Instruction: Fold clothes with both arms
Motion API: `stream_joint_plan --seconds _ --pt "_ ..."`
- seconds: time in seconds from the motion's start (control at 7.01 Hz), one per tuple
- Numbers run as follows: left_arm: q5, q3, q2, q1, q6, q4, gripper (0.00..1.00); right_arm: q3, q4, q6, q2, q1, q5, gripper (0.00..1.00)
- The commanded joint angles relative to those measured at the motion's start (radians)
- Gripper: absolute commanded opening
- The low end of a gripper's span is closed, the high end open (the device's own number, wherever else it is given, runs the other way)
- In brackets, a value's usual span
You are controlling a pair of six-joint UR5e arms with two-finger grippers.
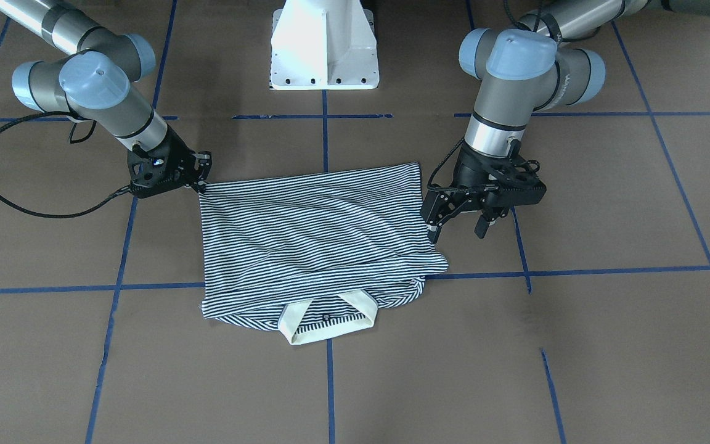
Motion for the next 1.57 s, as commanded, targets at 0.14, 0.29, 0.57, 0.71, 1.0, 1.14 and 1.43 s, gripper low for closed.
stream_joint_plan --seconds 0.14,0.29,0.57,0.71,1.0,1.14,1.43 --pt "0.0 -0.027 0.008 0.0 -0.002 0.005 1.0 0.26 0.006 0.001 -0.303 -0.149 0.014 0.0" --pt "0.0 -0.039 0.008 0.006 -0.002 0.007 1.0 0.334 0.012 0.001 -0.411 -0.241 0.014 0.0" --pt "-0.002 -0.056 0.008 0.017 -0.003 0.019 1.0 0.383 0.014 0.001 -0.485 -0.3 0.017 0.0" --pt "-0.014 -0.062 0.008 0.028 -0.015 0.026 1.0 0.386 0.014 0.001 -0.478 -0.298 0.015 0.99" --pt "-0.109 -0.091 0.025 0.098 -0.145 0.048 1.0 0.367 0.012 0.001 -0.39 -0.248 -0.029 1.0" --pt "-0.106 -0.131 0.024 0.202 -0.279 0.107 1.0 0.348 0.012 0.001 -0.328 -0.221 -0.116 1.0" --pt "-0.068 -0.154 0.014 0.406 -0.545 0.132 0.98 0.34 0.005 0.001 -0.248 -0.199 -0.277 1.0"
